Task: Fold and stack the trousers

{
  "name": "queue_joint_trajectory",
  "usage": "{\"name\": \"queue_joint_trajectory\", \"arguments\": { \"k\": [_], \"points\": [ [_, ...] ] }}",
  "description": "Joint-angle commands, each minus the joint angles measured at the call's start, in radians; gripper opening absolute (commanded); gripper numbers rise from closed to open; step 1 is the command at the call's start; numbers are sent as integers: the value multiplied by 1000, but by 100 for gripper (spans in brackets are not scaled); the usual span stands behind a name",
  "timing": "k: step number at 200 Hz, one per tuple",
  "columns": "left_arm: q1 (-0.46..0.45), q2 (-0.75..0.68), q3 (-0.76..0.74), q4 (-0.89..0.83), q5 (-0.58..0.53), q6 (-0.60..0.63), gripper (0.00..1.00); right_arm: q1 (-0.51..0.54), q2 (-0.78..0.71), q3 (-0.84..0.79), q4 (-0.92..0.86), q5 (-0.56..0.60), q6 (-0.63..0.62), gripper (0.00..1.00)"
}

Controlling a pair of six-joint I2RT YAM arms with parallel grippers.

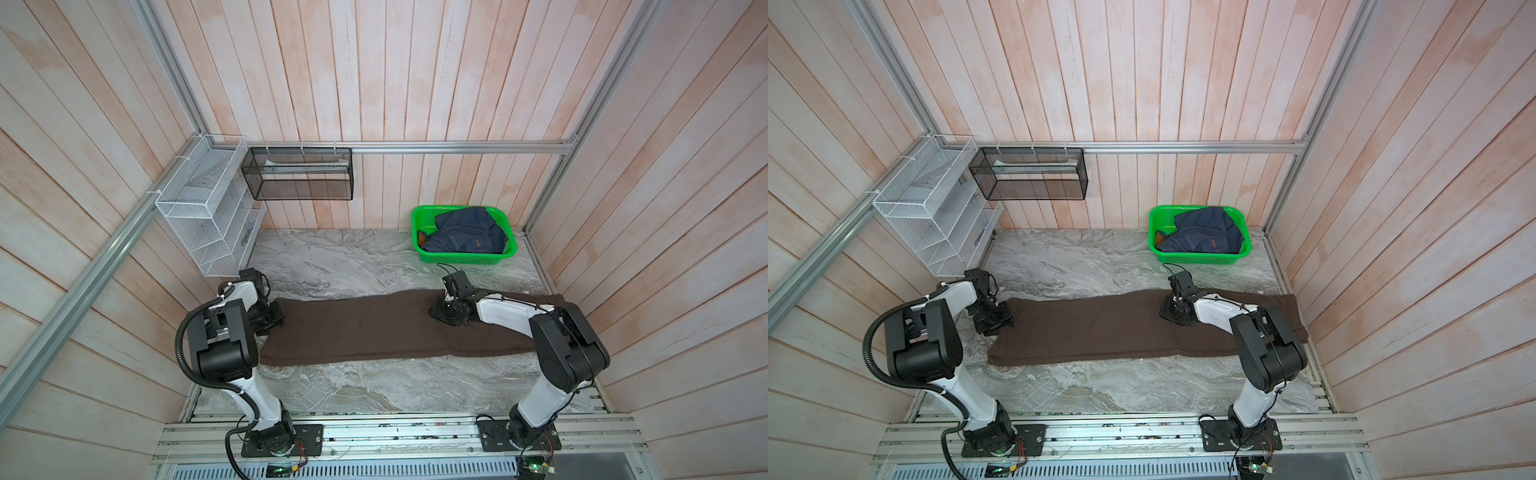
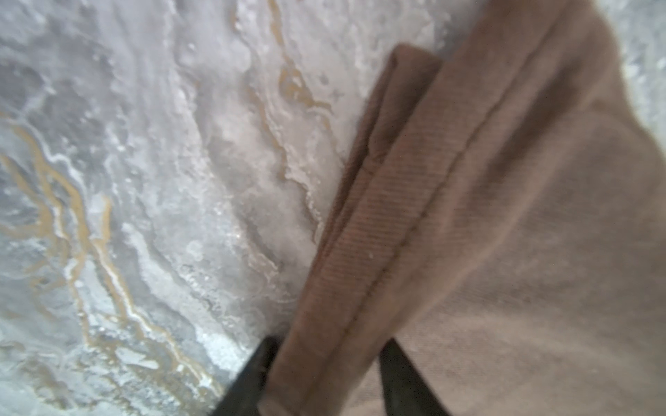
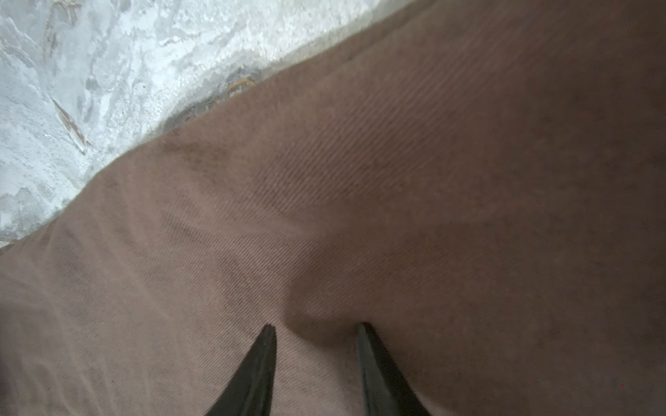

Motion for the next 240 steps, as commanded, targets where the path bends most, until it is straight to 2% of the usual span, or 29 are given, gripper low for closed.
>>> {"name": "queue_joint_trajectory", "arguments": {
  "k": [1, 24, 46, 69, 125, 143, 195, 240],
  "points": [
    [-1, -5, -28, 4, 41, 2, 39, 1, 69, -12, -63, 4, -1, 40],
    [-1, -41, -6, -15, 11, 3, 26, 7, 76, -2, -68, 2, -2, 40],
    [-1, -70, 9, -26, -19, 3, 10, 15, 79, 7, -73, 2, -1, 40],
    [-1, -86, 11, -31, -27, 5, 0, 21, 81, 14, -78, 2, 5, 40],
    [-8, -172, 49, -82, -75, -7, 0, 53, 93, 41, -94, -2, 15, 40],
    [-12, -203, 70, -99, -58, -11, 0, 64, 95, 50, -99, -2, 20, 40],
    [-139, -232, 137, -175, -22, -53, 0, 87, 102, 69, -104, 1, 37, 40],
    [-142, -249, 175, -223, -92, -86, 0, 126, 133, 100, -105, -12, 47, 40]
  ]
}}
